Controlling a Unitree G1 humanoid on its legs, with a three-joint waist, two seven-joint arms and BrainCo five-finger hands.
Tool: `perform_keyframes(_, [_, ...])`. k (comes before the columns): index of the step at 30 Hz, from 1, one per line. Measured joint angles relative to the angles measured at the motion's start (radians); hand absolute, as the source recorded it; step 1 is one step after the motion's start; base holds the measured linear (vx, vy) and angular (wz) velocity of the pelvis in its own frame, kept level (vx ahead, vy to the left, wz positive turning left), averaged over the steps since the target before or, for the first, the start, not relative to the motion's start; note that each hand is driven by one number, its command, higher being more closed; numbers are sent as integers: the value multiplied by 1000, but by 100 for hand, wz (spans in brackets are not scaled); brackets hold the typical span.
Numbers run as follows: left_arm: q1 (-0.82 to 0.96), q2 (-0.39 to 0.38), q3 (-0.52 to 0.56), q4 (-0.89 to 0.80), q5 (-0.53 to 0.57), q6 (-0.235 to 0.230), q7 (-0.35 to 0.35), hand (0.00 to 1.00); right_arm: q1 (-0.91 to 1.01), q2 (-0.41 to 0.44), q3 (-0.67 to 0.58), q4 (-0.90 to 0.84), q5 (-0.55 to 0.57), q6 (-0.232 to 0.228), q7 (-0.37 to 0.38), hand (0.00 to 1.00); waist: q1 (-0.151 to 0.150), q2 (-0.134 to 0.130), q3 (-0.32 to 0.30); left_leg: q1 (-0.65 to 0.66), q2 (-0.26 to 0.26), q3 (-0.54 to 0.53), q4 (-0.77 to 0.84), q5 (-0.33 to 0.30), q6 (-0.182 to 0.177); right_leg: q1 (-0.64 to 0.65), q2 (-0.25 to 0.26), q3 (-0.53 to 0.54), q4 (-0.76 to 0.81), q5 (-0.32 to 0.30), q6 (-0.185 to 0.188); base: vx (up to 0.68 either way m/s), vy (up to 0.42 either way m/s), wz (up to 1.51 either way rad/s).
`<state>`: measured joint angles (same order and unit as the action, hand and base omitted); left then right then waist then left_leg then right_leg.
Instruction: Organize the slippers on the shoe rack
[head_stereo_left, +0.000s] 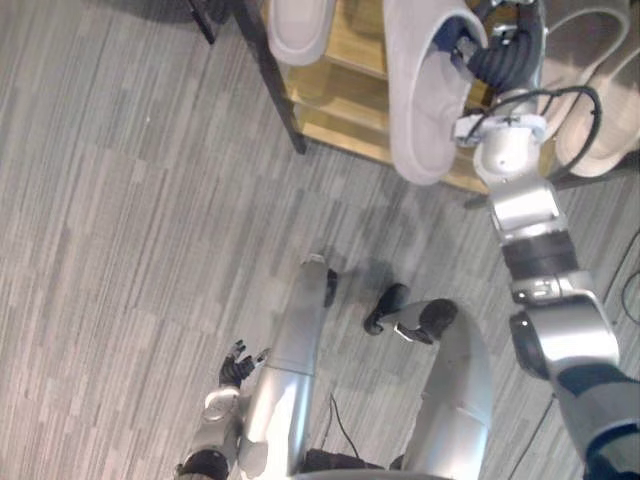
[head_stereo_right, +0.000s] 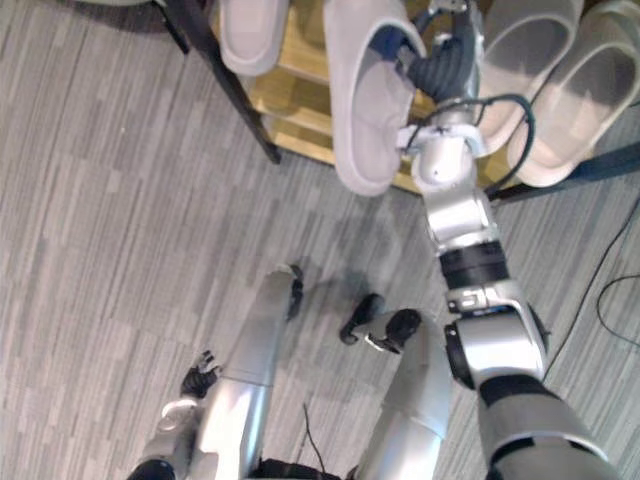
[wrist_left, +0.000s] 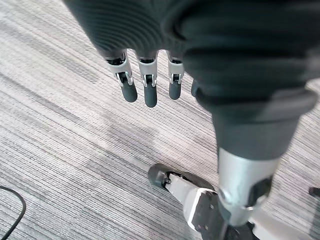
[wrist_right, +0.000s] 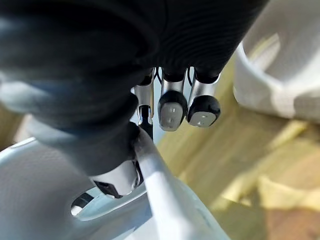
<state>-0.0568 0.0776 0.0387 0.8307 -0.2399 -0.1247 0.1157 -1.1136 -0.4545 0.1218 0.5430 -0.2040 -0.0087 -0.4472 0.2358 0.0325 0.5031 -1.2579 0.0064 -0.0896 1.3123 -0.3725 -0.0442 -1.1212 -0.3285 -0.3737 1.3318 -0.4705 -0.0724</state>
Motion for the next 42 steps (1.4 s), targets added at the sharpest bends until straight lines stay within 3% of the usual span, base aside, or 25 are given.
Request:
perform_keyframes(2, [-1,1,-14,-13,-1,1,15,0,-51,15,0,83,-2,13,-13,100,18,0,0,-20,0,-7,5,2,-4,-16,-1,-7,6,-3,0,-13,-1,2])
perform_keyframes(9, [-9,2,-27,-14,-1,-15,39,0,-187,21,19,229,-5,18,-69,100,35,1,-2,-47,-18,-38,2,7,-15,-24,-12,-36,10,-13,-10,-20,6,8])
perform_keyframes(15, [-16,0,-30,-14,-21,-21,58,0,-227,21,39,267,-26,23,-113,100,50,0,-5,-55,-38,-49,-16,22,-32,-29,-29,-50,15,-25,-16,-17,-3,16])
perform_keyframes(16, [-17,0,-30,-14,-21,-22,58,0,-232,20,38,267,-25,26,-126,0,51,1,-6,-59,-42,-55,-17,25,-37,-30,-34,-58,18,-30,-23,-12,4,16])
perform_keyframes(29, [-52,-4,-37,-1,-28,-24,59,0,-245,3,-43,269,11,58,-200,0,73,2,-6,-65,-60,-79,-40,41,-55,-31,-48,-81,23,-45,-28,-25,21,7])
perform_keyframes(42, [-133,-7,-29,43,-77,-22,52,0,-273,-8,-42,249,72,58,-181,0,62,1,-7,-34,-47,-74,-60,54,-68,-9,-38,-84,6,-42,-32,-29,36,-2])
